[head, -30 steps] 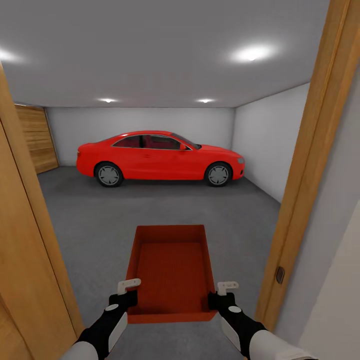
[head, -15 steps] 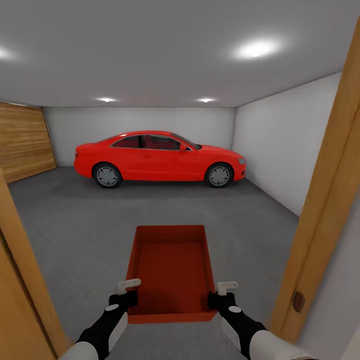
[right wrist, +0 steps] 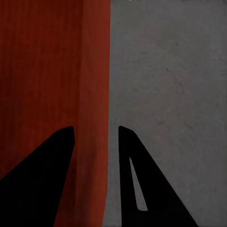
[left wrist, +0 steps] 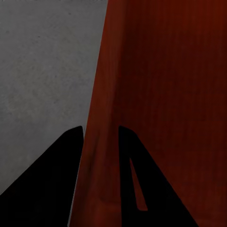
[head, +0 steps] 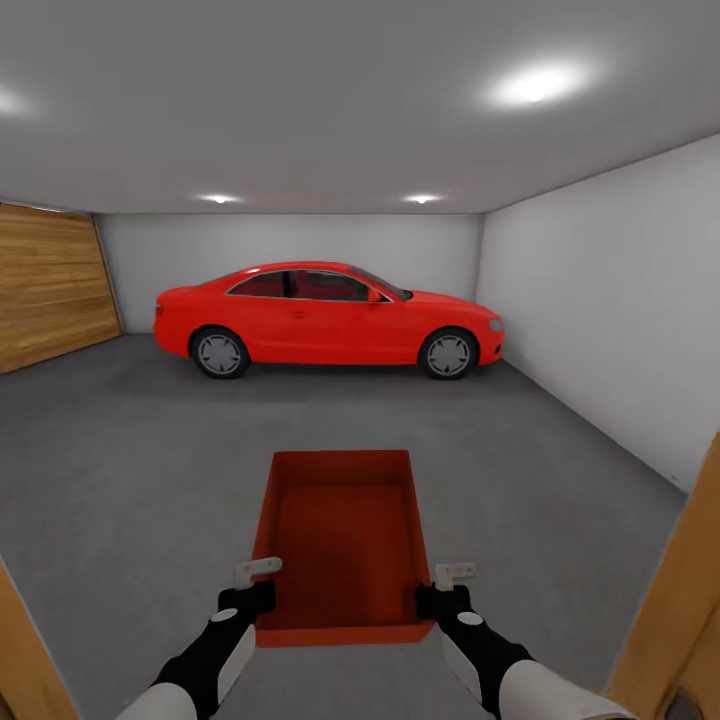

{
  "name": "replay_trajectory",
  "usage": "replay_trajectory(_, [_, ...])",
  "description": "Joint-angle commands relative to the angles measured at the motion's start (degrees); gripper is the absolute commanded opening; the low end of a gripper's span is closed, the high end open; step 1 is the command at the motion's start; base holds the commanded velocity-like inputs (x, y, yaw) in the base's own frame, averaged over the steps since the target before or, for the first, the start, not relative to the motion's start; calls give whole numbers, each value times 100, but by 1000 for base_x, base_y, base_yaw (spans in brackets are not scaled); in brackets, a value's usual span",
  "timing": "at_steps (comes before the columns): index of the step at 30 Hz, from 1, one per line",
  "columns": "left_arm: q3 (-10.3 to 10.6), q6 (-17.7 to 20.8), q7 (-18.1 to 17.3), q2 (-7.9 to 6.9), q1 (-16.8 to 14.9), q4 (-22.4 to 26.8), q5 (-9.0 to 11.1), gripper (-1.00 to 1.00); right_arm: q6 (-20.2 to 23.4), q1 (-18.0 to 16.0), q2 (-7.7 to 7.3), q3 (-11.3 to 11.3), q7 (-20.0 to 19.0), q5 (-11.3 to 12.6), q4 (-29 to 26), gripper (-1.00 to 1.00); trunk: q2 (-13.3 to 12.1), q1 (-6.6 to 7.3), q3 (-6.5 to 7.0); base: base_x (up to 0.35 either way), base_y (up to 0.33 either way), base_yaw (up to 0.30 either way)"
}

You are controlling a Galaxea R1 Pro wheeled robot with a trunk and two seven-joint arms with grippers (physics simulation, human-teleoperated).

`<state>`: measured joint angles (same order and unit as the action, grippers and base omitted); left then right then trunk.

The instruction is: Move the two storage containers from the living room to the garage. In the garage, place one container on the floor and stack the other container on top of it (either order is fine).

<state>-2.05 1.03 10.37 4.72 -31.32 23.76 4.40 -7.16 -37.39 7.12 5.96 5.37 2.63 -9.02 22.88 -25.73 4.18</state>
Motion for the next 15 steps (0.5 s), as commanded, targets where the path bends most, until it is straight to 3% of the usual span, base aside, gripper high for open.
replay_trajectory(1, [-94,-85,35,-85,-2,36,-54,-100,-22,1,-61,-43,49,54,23,-100,4,-5,-2,320,0,5])
replay_trajectory(15, [-92,-85,35,-88,-1,35,-54,-100,-22,3,-53,-43,52,54,23,-100,4,-5,-2,320,0,1])
